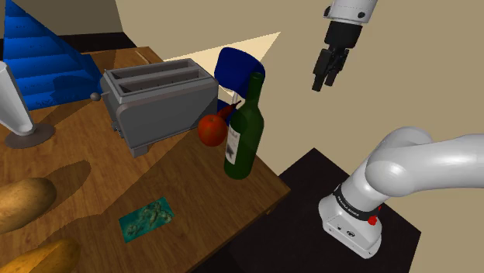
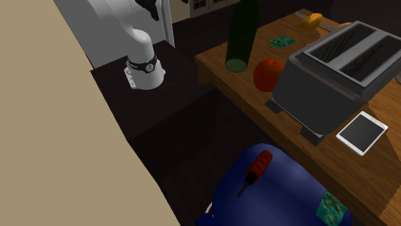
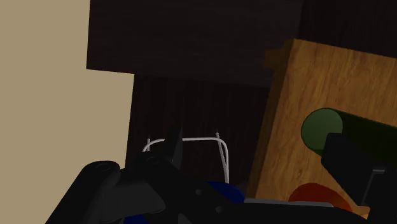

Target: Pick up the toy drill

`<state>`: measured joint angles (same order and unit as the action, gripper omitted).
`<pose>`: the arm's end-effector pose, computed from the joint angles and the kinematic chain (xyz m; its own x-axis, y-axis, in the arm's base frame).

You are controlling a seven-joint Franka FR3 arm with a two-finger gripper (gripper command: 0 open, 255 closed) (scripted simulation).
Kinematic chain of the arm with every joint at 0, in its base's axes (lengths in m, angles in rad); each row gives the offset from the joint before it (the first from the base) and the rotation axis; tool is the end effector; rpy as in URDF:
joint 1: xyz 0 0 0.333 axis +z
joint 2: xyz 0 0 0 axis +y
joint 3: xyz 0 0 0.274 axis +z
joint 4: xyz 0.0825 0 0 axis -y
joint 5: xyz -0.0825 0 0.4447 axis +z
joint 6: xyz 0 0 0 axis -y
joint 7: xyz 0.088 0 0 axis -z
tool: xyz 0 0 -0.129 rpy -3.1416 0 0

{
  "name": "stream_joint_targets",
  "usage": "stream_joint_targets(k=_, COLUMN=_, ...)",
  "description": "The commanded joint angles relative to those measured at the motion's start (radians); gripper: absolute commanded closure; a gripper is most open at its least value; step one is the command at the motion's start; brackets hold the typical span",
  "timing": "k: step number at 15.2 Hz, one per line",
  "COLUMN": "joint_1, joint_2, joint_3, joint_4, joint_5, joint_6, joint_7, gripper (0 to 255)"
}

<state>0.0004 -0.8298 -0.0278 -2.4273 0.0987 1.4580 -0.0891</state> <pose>0.3697 0.0032 0.5103 0.9883 0.0841 -0.1273 0.0673 -0.9891 -0.1307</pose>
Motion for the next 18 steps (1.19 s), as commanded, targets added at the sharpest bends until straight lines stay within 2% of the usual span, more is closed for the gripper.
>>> stream_joint_targets(k=1, joint_1=0.0, joint_2=0.0, joint_3=0.0, joint_4=0.0, joint_5=0.0, joint_6=0.0, joint_7=0.0, gripper=0)
stream_joint_targets(k=10, joint_1=-0.051, joint_2=0.228, joint_3=0.148, joint_4=-0.034, joint_5=0.122, joint_6=0.311, joint_7=0.326, gripper=0)
stream_joint_targets(k=18, joint_1=-0.105, joint_2=0.507, joint_3=0.245, joint_4=0.036, joint_5=0.153, joint_6=0.569, joint_7=0.603, gripper=0)
